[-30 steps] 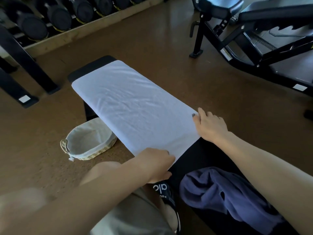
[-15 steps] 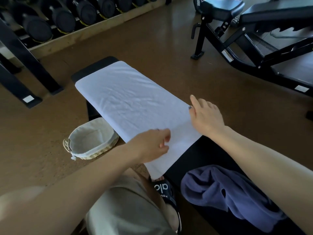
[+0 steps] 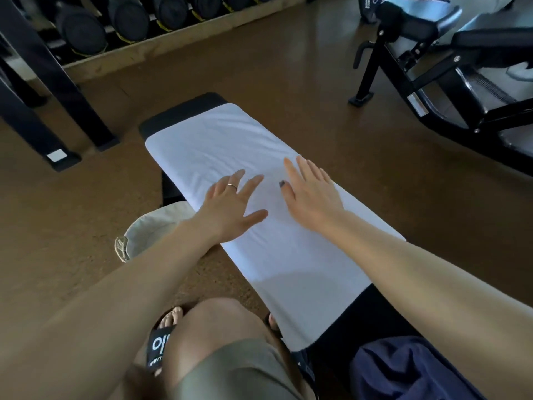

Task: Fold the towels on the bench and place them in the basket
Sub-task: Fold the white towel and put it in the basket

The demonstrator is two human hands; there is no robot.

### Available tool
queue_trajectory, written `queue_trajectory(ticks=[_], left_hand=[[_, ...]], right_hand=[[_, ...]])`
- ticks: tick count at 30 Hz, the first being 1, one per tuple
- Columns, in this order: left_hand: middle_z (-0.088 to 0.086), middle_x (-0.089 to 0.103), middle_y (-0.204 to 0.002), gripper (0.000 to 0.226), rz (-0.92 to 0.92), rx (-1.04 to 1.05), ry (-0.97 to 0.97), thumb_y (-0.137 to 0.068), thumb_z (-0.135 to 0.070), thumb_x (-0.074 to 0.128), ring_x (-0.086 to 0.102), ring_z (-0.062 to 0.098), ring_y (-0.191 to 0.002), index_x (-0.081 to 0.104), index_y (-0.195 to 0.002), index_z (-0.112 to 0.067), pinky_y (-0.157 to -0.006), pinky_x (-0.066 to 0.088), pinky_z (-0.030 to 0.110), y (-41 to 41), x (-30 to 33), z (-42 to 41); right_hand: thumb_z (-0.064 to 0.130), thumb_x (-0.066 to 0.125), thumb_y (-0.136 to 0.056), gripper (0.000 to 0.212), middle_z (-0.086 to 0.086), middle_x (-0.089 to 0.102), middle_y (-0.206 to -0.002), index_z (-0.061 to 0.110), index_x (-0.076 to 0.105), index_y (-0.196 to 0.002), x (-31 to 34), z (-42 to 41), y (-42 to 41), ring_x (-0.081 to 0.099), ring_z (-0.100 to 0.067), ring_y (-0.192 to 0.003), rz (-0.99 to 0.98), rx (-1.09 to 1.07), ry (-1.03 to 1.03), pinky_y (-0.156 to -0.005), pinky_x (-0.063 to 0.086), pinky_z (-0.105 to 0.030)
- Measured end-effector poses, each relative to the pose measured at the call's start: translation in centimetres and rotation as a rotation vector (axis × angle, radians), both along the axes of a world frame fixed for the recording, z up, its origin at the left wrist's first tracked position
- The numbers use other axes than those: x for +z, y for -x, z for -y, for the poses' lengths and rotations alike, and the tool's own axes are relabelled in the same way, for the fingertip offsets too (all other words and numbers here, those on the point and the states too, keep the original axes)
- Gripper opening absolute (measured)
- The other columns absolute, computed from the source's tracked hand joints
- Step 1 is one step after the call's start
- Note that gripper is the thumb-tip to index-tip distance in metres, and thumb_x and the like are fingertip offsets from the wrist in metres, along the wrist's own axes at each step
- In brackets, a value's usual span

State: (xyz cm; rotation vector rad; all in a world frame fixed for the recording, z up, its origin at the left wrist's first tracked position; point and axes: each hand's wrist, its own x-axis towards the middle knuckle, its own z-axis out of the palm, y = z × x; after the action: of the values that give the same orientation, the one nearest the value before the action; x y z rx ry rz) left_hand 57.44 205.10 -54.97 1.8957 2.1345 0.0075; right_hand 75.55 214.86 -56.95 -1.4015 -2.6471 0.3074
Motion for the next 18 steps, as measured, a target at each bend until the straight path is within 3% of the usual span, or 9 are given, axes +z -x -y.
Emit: queue_trajectory(ticks=[5, 9, 12, 15, 18], left_hand=[[0.005, -0.01, -0.17, 0.075, -0.071, 0.11, -0.024, -0.097, -0.071, 0.03, -0.011, 0.028, -0.156, 0.0, -0.161, -0.043, -0.126, -0.004, 0.048, 3.8, -2.6, -1.4], [0.0, -0.011, -0.169, 0.077, -0.061, 0.116, 0.059, -0.093, -0.078, 0.027, -0.012, 0.025, -0.155, 0.001, -0.159, -0.047, -0.124, -0.006, 0.048, 5.2, -3.6, -1.9], [0.003, -0.003, -0.168, 0.085, -0.114, 0.11, -0.004, -0.086, -0.085, 0.024, -0.005, 0.028, -0.154, 0.003, -0.159, -0.046, -0.124, -0.003, 0.049, 5.3, -3.1, -2.6], [0.003, -0.01, -0.169, 0.088, -0.147, 0.105, -0.043, -0.083, -0.088, 0.018, -0.011, 0.028, -0.155, -0.002, -0.159, -0.047, -0.124, -0.006, 0.052, 5.8, -2.9, -3.1], [0.001, -0.012, -0.169, 0.087, -0.087, 0.122, 0.033, -0.085, -0.086, 0.021, -0.014, 0.025, -0.155, -0.002, -0.159, -0.048, -0.125, -0.007, 0.048, 7.1, -3.2, -3.0]], right_hand=[[0.045, 0.02, -0.107, 0.061, -0.008, 0.01, -0.17, 0.018, 0.013, -0.162, -2.0, -5.2, 6.2, 0.01, -0.026, -0.156, 0.098, 0.077, 0.034, -0.125, 0.012, -0.042], [0.052, 0.009, -0.096, 0.073, -0.009, 0.038, -0.154, 0.011, 0.04, -0.148, -3.5, -6.8, 7.1, 0.033, -0.029, -0.143, 0.055, 0.011, -0.063, -0.116, 0.027, -0.043], [0.046, 0.02, -0.1, 0.064, -0.014, 0.056, -0.139, 0.007, 0.052, -0.139, -3.0, -7.3, 8.9, 0.051, -0.037, -0.128, -0.071, -0.008, -0.201, -0.109, 0.037, -0.048], [0.041, 0.027, -0.106, 0.056, -0.014, 0.037, -0.159, 0.014, 0.036, -0.155, -2.8, -8.5, 10.8, 0.032, -0.034, -0.147, -0.035, 0.056, -0.152, -0.12, 0.026, -0.048], [0.044, 0.027, -0.107, 0.054, -0.012, 0.035, -0.155, 0.015, 0.034, -0.152, -3.3, -10.0, 11.8, 0.03, -0.031, -0.143, 0.076, 0.043, -0.1, -0.116, 0.024, -0.043]])
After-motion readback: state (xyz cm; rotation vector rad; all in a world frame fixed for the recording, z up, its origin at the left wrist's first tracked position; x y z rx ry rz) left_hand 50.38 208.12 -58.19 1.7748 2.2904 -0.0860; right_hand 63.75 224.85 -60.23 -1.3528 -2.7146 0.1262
